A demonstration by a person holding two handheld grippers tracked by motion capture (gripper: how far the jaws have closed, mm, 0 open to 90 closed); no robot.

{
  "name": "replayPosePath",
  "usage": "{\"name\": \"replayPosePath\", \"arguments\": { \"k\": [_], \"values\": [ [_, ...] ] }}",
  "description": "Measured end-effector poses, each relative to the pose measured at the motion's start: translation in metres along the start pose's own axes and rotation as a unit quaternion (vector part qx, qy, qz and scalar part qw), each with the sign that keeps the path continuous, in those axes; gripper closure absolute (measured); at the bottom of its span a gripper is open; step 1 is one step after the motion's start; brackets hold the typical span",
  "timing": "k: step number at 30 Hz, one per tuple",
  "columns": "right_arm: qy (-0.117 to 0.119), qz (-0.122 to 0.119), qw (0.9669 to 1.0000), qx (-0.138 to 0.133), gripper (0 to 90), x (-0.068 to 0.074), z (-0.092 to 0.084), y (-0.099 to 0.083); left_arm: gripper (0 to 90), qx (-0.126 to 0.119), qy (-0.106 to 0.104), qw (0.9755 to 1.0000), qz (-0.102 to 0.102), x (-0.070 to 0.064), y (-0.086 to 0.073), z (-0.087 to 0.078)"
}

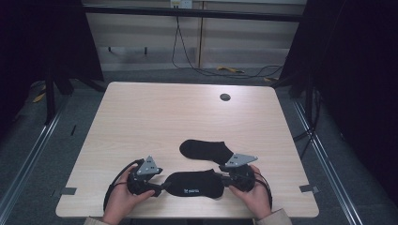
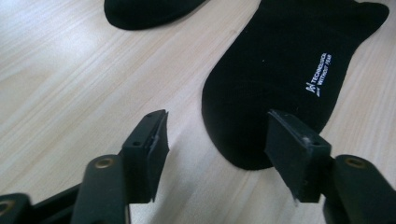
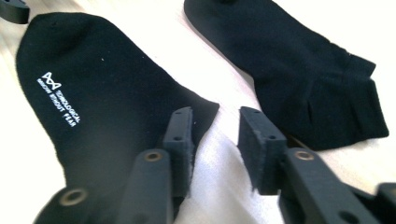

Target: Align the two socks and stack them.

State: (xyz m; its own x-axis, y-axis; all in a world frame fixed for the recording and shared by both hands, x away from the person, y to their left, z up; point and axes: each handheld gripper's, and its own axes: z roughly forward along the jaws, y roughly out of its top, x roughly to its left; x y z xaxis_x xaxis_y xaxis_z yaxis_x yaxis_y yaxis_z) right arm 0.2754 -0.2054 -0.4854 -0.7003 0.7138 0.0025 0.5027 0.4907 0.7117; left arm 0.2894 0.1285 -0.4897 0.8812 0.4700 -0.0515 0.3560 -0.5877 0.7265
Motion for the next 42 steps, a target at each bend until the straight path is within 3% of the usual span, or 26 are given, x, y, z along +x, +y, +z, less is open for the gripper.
{"name": "replayPosePath", "arguments": {
  "k": [5,12,20,26,29,33,39,42],
  "values": [
    [0.009,0.014,0.9998,0.008,75.9,0.001,-0.003,-0.001,51.7,0.003,-0.024,0.9997,0.011,-0.005,0.0,0.003],
    [0.013,0.028,0.9995,0.011,78.6,0.002,-0.009,-0.002,62.4,-0.002,-0.04,0.9992,0.01,-0.007,0.0,0.001],
    [0.015,0.027,0.9994,0.011,78.1,0.008,-0.01,-0.005,60.1,0.021,-0.044,0.9984,0.03,-0.006,-0.001,0.008],
    [0.018,0.038,0.9987,0.027,83.8,0.009,-0.006,-0.007,70.0,0.026,-0.059,0.9973,0.035,-0.006,0.001,0.011],
    [0.018,0.042,0.9986,0.026,88.3,0.009,-0.007,-0.006,81.6,0.034,-0.061,0.9966,0.042,-0.005,0.003,0.01],
    [0.027,0.048,0.9982,0.025,89.2,0.009,-0.007,-0.005,86.0,0.038,-0.064,0.9963,0.043,-0.006,0.004,0.01],
    [0.048,0.058,0.9971,0.011,89.8,0.006,-0.01,-0.003,86.9,0.004,-0.062,0.9977,0.027,-0.002,0.008,0.003],
    [0.056,0.061,0.9966,0.007,90.0,0.005,-0.012,-0.001,86.9,0.0,-0.065,0.9976,0.025,-0.002,0.01,0.001]
  ]
}}
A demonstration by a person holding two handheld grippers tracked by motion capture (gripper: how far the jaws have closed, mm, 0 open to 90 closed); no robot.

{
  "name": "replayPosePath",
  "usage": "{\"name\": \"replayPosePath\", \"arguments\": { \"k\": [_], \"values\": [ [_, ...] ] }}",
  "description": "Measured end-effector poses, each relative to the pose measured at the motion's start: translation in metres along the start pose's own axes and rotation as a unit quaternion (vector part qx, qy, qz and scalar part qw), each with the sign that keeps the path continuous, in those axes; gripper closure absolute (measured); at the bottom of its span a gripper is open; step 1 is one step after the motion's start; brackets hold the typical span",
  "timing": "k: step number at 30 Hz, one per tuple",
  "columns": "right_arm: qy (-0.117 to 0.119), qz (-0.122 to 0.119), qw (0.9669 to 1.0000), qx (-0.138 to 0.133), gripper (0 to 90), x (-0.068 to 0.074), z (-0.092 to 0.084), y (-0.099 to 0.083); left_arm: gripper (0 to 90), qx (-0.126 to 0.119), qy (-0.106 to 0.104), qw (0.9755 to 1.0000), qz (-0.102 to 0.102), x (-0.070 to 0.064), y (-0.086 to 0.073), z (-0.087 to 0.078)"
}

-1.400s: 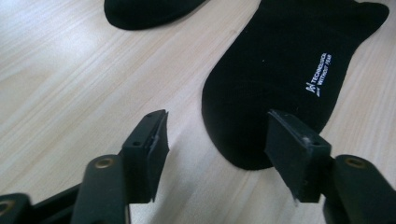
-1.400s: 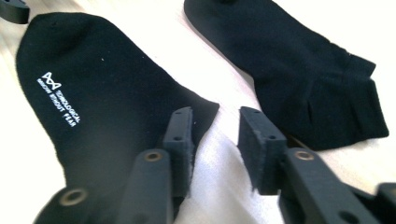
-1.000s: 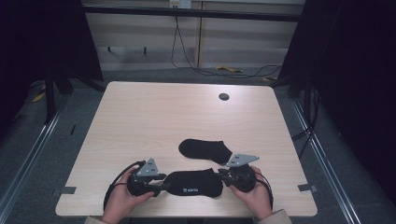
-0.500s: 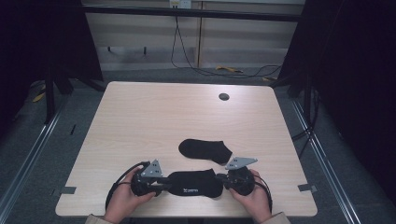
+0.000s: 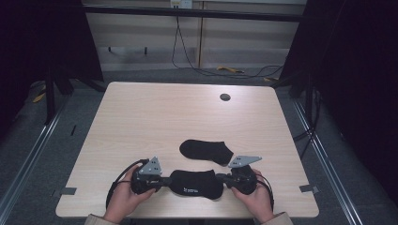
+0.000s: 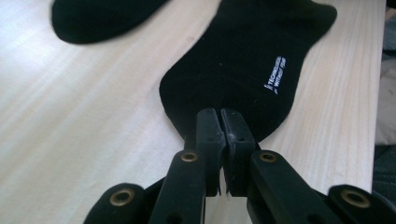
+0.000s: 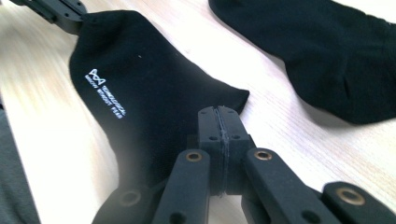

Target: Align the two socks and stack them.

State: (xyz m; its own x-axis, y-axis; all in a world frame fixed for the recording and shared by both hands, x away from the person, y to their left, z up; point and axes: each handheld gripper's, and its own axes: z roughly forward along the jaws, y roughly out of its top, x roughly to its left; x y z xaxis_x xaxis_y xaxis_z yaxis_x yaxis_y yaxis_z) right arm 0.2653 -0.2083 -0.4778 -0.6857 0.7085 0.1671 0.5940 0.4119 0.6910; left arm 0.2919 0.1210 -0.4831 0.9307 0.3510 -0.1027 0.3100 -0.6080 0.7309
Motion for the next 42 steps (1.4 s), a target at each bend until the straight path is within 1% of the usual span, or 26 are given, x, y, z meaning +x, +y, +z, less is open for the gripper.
{"name": "replayPosePath", "arguments": {
  "k": [1,2,3,7,11,13,15,16,18,21,24,27,28,30,31,33,34,36,37,38,40,42],
  "values": [
    [0.005,0.003,1.0,-0.006,90.0,0.0,-0.002,0.002,86.9,-0.005,0.001,1.0,-0.001,0.0,0.001,0.0],
    [0.005,0.003,1.0,-0.006,90.0,0.0,-0.002,0.002,86.9,-0.007,0.0,1.0,0.0,0.001,0.002,-0.001],
    [0.011,0.005,0.9999,-0.011,90.0,-0.001,-0.004,0.004,86.9,-0.012,0.003,0.9999,-0.002,0.001,0.004,-0.001],
    [0.014,0.006,0.9998,-0.015,90.0,-0.003,-0.005,0.007,86.9,-0.021,0.003,0.9998,-0.005,0.003,0.007,-0.003],
    [0.018,0.01,0.9995,-0.024,90.0,-0.007,-0.009,0.013,86.9,-0.031,0.011,0.9994,-0.005,0.007,0.013,-0.007],
    [0.018,0.009,0.9995,-0.026,90.0,-0.008,-0.01,0.014,86.9,-0.033,0.011,0.9994,-0.008,0.009,0.013,-0.006],
    [0.022,0.013,0.9992,-0.032,90.0,-0.01,-0.012,0.018,86.9,-0.04,0.017,0.999,-0.015,0.012,0.015,-0.005],
    [0.022,0.014,0.9991,-0.034,90.0,-0.011,-0.014,0.02,86.9,-0.041,0.015,0.9989,-0.019,0.014,0.016,-0.004],
    [0.025,0.017,0.9987,-0.041,90.0,-0.014,-0.017,0.024,86.9,-0.042,0.017,0.9988,-0.017,0.017,0.019,-0.002],
    [0.02,0.018,0.9986,-0.045,90.0,-0.022,-0.023,0.032,86.9,-0.047,0.018,0.9985,-0.023,0.023,0.027,0.0],
    [0.016,0.018,0.9987,-0.045,90.0,-0.025,-0.025,0.037,87.1,-0.046,0.021,0.9985,-0.023,0.025,0.031,0.002],
    [0.007,0.018,0.9987,-0.047,90.0,-0.032,-0.029,0.044,87.1,-0.051,0.026,0.9981,-0.022,0.03,0.039,0.005],
    [0.007,0.018,0.9987,-0.047,90.0,-0.032,-0.029,0.044,87.0,-0.051,0.026,0.9981,-0.022,0.03,0.039,0.005],
    [0.008,0.023,0.9983,-0.053,90.0,-0.036,-0.03,0.047,87.1,-0.052,0.027,0.998,-0.023,0.034,0.043,0.007],
    [0.005,0.028,0.9981,-0.054,90.0,-0.041,-0.029,0.05,87.0,-0.051,0.028,0.998,-0.023,0.037,0.047,0.01],
    [0.005,0.03,0.9981,-0.054,90.0,-0.044,-0.029,0.051,87.0,-0.051,0.027,0.998,-0.024,0.038,0.048,0.012],
    [0.003,0.038,0.9978,-0.055,90.0,-0.049,-0.028,0.053,87.0,-0.048,0.028,0.9981,-0.025,0.041,0.051,0.015],
    [0.003,0.038,0.9978,-0.054,90.0,-0.051,-0.027,0.053,87.0,-0.048,0.028,0.9981,-0.029,0.043,0.052,0.017],
    [0.0,0.041,0.9978,-0.052,90.0,-0.055,-0.024,0.054,87.0,-0.048,0.029,0.9979,-0.033,0.046,0.053,0.019],
    [0.0,0.041,0.9978,-0.052,90.0,-0.055,-0.024,0.054,87.0,-0.048,0.029,0.9979,-0.033,0.046,0.053,0.019],
    [-0.009,0.047,0.9977,-0.049,90.0,-0.061,-0.021,0.055,87.0,-0.051,0.032,0.9975,-0.037,0.051,0.057,0.023],
    [-0.016,0.046,0.9979,-0.044,90.0,-0.065,-0.02,0.056,87.0,-0.052,0.035,0.9974,-0.037,0.054,0.06,0.025]
  ]
}}
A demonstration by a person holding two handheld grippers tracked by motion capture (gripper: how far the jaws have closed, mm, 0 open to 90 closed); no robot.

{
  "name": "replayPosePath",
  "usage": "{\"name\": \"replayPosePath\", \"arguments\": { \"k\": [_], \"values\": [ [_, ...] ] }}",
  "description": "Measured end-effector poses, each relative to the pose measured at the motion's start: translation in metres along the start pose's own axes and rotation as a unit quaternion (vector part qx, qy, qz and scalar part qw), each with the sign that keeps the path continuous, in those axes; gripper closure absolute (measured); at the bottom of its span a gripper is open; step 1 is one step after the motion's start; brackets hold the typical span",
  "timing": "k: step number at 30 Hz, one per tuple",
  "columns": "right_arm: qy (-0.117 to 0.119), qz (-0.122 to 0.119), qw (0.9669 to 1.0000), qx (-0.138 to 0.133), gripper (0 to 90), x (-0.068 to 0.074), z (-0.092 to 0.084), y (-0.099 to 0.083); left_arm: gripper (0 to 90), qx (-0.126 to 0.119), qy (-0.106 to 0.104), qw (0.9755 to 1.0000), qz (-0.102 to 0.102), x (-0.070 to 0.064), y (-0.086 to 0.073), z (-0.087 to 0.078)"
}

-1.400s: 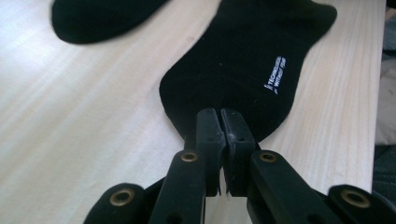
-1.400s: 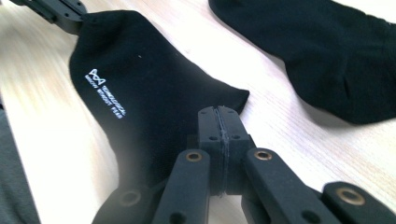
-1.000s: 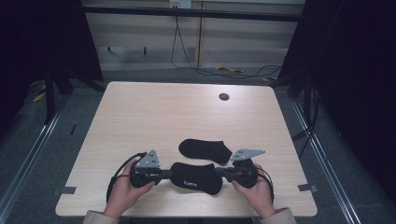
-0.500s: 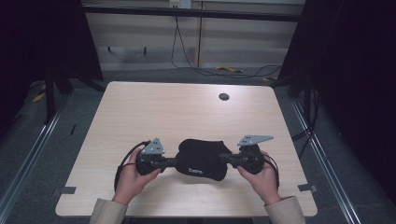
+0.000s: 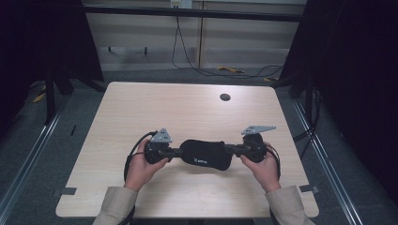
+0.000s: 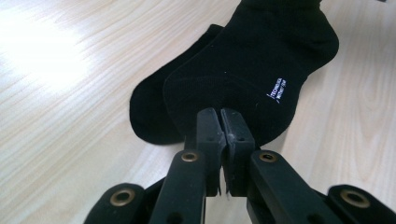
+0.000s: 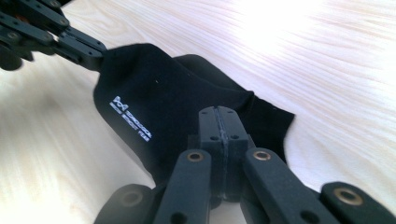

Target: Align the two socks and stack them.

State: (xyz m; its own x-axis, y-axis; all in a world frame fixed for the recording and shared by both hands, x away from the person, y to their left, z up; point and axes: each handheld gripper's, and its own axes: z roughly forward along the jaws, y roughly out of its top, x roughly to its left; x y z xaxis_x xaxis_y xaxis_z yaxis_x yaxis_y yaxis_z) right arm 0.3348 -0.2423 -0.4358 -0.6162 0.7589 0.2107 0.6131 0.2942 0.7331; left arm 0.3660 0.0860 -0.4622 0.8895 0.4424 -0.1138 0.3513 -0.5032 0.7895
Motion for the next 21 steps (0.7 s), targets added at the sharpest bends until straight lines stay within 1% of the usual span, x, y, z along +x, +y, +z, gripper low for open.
{"name": "replayPosePath", "arguments": {
  "k": [1,2,3,5,7,8,10,11,12,16,21],
  "values": [
    [0.0,0.0,1.0,0.0,90.0,0.0,0.0,0.0,87.0,0.0,0.0,1.0,0.0,0.0,0.0,0.0],
    [-0.004,-0.003,1.0,0.003,90.0,-0.002,0.001,0.001,87.0,0.003,-0.003,1.0,-0.002,0.001,0.002,0.002],
    [-0.011,-0.002,0.9999,0.005,90.0,-0.004,0.002,0.003,87.0,0.006,0.0,1.0,0.001,0.002,0.006,0.006],
    [-0.013,-0.004,0.9999,0.006,90.0,-0.006,0.003,0.004,87.0,0.008,-0.003,1.0,0.001,0.003,0.007,0.008],
    [-0.018,-0.005,0.9998,0.008,90.0,-0.009,0.005,0.006,87.0,0.011,0.002,0.9999,-0.001,0.005,0.009,0.011],
    [-0.024,-0.009,0.9996,0.01,90.0,-0.011,0.006,0.008,87.0,0.009,0.001,1.0,-0.005,0.006,0.009,0.013],
    [-0.026,-0.008,0.9996,0.012,90.0,-0.013,0.007,0.008,87.0,0.01,0.001,0.9999,-0.008,0.007,0.01,0.016],
    [-0.03,-0.011,0.9994,0.014,90.0,-0.014,0.008,0.009,87.0,0.012,0.002,0.9999,-0.008,0.008,0.011,0.017],
    [-0.03,-0.013,0.9993,0.017,90.0,-0.015,0.009,0.01,87.0,0.016,0.0,0.9998,-0.008,0.008,0.011,0.02],
    [-0.033,-0.013,0.9991,0.021,90.0,-0.019,0.012,0.011,87.0,0.018,0.0,0.9998,-0.01,0.009,0.011,0.025],
    [-0.032,-0.007,0.9991,0.026,90.0,-0.022,0.016,0.009,87.0,0.019,0.002,0.9997,-0.014,0.011,0.01,0.031]
  ]
}}
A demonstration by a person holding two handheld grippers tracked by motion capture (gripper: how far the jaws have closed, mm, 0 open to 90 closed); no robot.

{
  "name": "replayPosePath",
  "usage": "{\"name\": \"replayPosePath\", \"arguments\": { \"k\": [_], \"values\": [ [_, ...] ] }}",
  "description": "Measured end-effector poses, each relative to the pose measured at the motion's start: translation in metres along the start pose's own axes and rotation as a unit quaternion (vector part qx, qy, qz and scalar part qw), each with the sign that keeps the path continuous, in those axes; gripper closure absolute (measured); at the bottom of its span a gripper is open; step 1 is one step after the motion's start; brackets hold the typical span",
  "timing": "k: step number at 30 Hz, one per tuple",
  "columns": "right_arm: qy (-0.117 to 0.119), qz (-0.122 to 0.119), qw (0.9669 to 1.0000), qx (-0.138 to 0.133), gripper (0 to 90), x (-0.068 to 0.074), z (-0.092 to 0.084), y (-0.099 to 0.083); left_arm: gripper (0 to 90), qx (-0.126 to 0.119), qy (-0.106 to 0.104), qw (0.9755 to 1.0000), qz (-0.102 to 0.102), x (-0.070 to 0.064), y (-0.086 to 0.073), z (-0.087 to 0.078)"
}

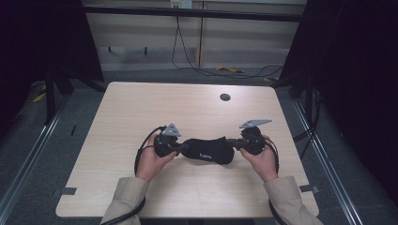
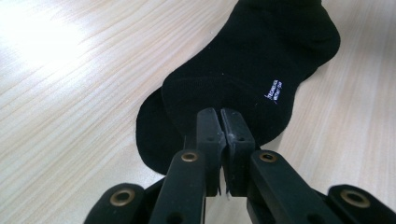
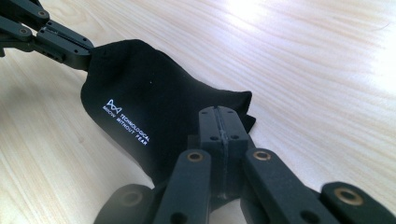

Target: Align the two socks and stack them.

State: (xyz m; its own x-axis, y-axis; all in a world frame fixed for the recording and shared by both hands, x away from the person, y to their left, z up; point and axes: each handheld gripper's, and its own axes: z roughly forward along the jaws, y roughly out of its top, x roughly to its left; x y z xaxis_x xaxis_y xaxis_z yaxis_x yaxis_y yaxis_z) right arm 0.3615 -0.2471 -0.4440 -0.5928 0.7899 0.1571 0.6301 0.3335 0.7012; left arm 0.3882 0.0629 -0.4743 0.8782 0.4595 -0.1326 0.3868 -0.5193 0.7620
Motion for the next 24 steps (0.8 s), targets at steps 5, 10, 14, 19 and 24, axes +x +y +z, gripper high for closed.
{"name": "replayPosePath", "arguments": {
  "k": [5,10,14,19,24],
  "values": [
    [0.0,0.001,1.0,0.008,90.0,-0.003,0.007,-0.005,86.9,0.003,0.003,1.0,-0.006,0.004,-0.005,0.002],
    [-0.007,-0.001,0.9998,0.017,90.0,-0.004,0.015,-0.007,86.9,0.006,0.003,1.0,-0.002,0.003,-0.006,0.004],
    [-0.014,-0.004,0.9996,0.023,90.0,-0.007,0.024,-0.01,86.9,0.009,0.003,1.0,-0.002,0.003,-0.008,0.007],
    [-0.035,-0.018,0.9988,0.029,89.8,-0.008,0.03,-0.015,86.9,0.01,0.007,0.9999,0.002,0.003,-0.009,0.007],
    [-0.034,-0.023,0.9987,0.029,89.8,-0.007,0.028,-0.014,86.9,0.008,0.009,0.9999,0.009,0.001,-0.007,0.003]
  ]
}}
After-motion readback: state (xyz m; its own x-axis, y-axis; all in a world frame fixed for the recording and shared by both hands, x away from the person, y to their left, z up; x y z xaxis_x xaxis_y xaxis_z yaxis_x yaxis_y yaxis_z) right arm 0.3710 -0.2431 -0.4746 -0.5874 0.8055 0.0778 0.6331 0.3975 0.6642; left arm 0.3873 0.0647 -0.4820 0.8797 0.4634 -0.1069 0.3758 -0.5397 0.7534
